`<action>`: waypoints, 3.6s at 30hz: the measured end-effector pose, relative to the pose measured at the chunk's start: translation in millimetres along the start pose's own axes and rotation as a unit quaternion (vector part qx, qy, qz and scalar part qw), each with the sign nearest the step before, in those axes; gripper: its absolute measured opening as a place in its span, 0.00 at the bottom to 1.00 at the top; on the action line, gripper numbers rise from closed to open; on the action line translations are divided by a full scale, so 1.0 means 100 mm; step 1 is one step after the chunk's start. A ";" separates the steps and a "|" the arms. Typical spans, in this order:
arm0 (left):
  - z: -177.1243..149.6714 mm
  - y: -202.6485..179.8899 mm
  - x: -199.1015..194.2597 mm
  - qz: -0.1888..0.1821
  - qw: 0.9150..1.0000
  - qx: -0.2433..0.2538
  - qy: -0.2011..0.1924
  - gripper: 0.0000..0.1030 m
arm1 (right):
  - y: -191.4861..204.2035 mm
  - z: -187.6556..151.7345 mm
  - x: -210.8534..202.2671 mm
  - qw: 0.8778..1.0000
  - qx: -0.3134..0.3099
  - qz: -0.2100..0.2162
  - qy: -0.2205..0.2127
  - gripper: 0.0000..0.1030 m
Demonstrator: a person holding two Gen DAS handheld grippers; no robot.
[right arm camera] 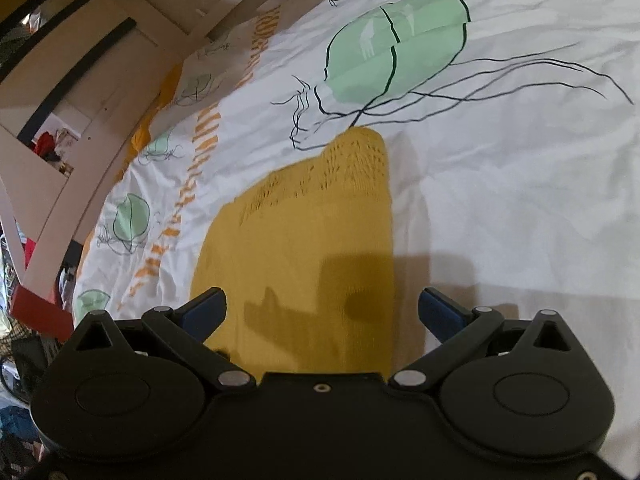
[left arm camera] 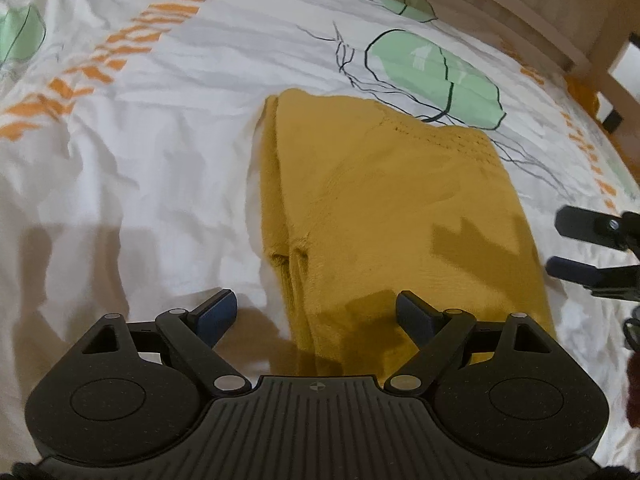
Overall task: Fold small clothes
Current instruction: 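Close both grippers on the knit collar end of the sweater, then lift the collar end with both grippers and fold it over the sweater, then open both grippers and withdraw from the folded sweater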
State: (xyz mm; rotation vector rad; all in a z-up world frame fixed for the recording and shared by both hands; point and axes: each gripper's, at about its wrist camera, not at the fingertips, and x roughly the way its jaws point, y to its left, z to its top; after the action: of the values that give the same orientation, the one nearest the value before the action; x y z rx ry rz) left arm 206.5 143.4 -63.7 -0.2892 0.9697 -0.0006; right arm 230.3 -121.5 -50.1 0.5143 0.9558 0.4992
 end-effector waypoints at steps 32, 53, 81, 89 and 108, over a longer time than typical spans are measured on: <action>0.13 0.17 0.22 -0.110 0.988 -0.109 0.025 0.50 | -0.13 0.25 0.68 0.997 -0.030 0.076 -0.009 1.00; -0.22 -0.25 -0.36 -0.249 0.964 -0.072 0.065 0.15 | 0.08 -0.12 -0.17 0.998 -0.040 0.005 0.045 0.38; -0.95 -0.68 -1.06 -0.026 0.989 0.086 -0.118 0.47 | 0.14 -0.90 -1.03 0.980 -0.117 -0.122 -0.103 0.29; -0.79 -0.80 -0.49 0.012 0.992 0.092 -0.090 0.48 | 0.21 -0.89 -0.58 0.979 -0.143 -0.129 -0.071 0.23; -0.98 -0.74 -0.73 0.040 0.994 0.069 -0.078 0.99 | 0.30 -1.18 -0.96 0.970 -0.145 -0.150 -0.122 0.74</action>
State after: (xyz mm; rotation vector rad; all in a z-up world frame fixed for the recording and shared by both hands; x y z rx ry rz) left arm 95.2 58.5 -38.4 -0.1212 0.8207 0.0281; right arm 77.7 -134.3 -27.7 0.1551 0.6927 0.2864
